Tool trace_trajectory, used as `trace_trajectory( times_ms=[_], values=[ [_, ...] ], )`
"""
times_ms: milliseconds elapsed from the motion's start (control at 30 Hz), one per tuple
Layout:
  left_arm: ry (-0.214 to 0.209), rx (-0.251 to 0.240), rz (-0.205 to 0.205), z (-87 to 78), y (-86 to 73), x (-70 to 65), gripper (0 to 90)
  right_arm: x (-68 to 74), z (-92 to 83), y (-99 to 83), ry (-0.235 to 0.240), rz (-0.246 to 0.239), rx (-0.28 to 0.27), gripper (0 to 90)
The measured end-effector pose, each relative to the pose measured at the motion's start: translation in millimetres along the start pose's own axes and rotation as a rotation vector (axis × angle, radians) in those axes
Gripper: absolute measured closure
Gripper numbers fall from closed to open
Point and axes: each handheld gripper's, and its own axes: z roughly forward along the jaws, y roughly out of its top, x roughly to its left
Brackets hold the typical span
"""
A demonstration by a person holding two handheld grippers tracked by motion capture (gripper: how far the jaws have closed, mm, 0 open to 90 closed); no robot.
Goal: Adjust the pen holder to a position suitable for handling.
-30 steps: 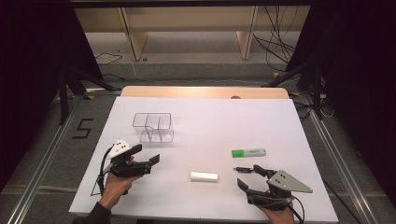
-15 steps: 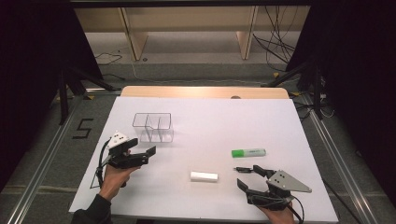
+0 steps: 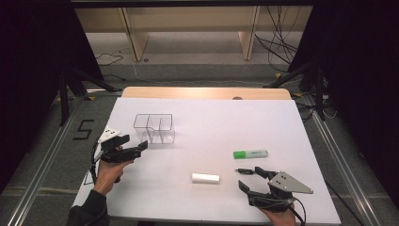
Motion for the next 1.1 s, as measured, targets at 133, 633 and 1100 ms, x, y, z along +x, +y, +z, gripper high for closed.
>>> trace_trajectory(
  times_ms=[133, 633, 1100],
  values=[
    [0.005, 0.0, -0.006, 0.6, 1.8, 4.7, 13.2, 0.0, -0.3, 0.0, -0.001, 0.002, 0.001, 23.4],
    [0.032, -0.01, -0.037, -0.3, 7.4, 24.0, 15.8, 0.0, 0.1, -0.2, -0.002, 0.002, 0.003, 23.4],
    [0.113, 0.037, -0.031, 1.4, 5.4, 41.5, 62.5, 0.0, 0.5, -0.6, -0.002, 0.001, 0.008, 23.6]
  ],
)
